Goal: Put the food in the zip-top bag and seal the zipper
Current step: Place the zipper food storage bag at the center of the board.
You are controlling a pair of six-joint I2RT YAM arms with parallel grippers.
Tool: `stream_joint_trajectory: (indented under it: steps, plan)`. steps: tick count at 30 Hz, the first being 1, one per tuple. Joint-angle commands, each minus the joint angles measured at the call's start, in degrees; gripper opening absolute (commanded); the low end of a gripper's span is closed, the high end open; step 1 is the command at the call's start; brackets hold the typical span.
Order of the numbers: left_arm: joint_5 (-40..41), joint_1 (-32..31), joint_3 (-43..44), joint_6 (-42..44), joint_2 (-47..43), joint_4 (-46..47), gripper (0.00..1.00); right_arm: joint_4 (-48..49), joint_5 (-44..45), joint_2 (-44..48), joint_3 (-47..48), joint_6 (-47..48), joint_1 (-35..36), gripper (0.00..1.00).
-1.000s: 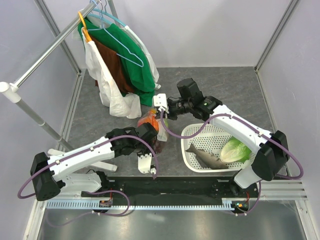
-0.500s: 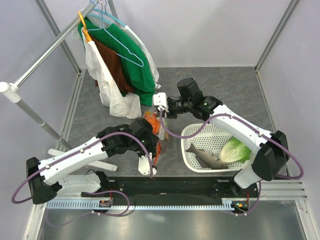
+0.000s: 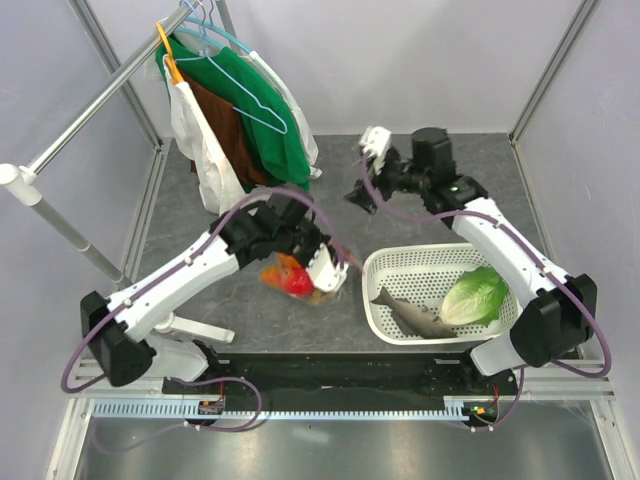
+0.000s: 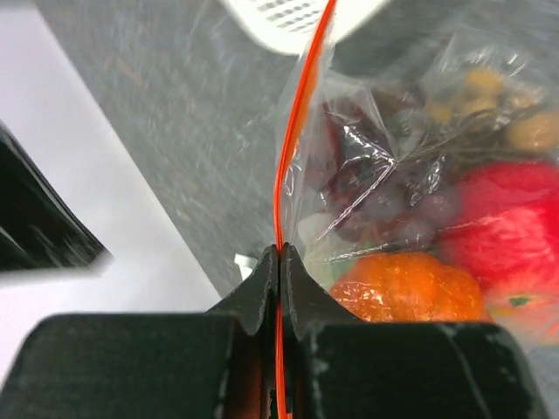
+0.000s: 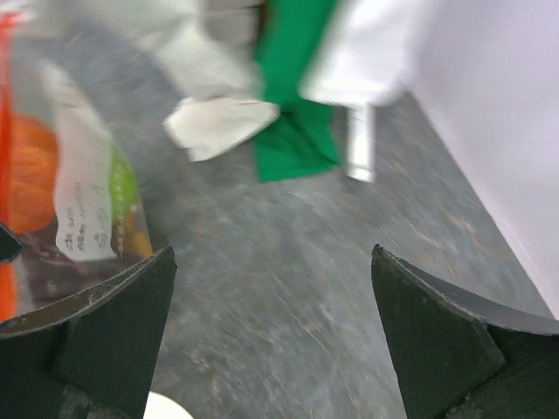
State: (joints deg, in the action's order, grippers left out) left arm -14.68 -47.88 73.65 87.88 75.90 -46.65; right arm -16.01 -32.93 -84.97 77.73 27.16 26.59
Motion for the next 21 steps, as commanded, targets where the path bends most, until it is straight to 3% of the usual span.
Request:
stream_joint_trajectory:
  steps: [1, 8, 16, 21]
  plan:
    - [-3.4, 3.8, 11.9, -13.2, 6.8, 6.3, 0.02, 5.6, -1.5, 4.5, 2.1, -15.4, -8.0, 0.98]
    - [-0.6, 8.8, 31.0, -26.6, 25.0, 11.9, 0.02, 7.9, -4.4, 5.4, 3.2, -26.4, -21.8, 0.98]
    - [7.9, 11.1, 58.9, -33.1, 49.2, 20.1, 0.02, 7.7, -5.8, 7.8, 0.9, -27.1, -30.5, 0.98]
    - [7.3, 10.1, 56.5, -31.4, 53.1, 27.5, 0.02, 7.6, -7.5, 9.4, -0.6, -28.9, -34.0, 0.98]
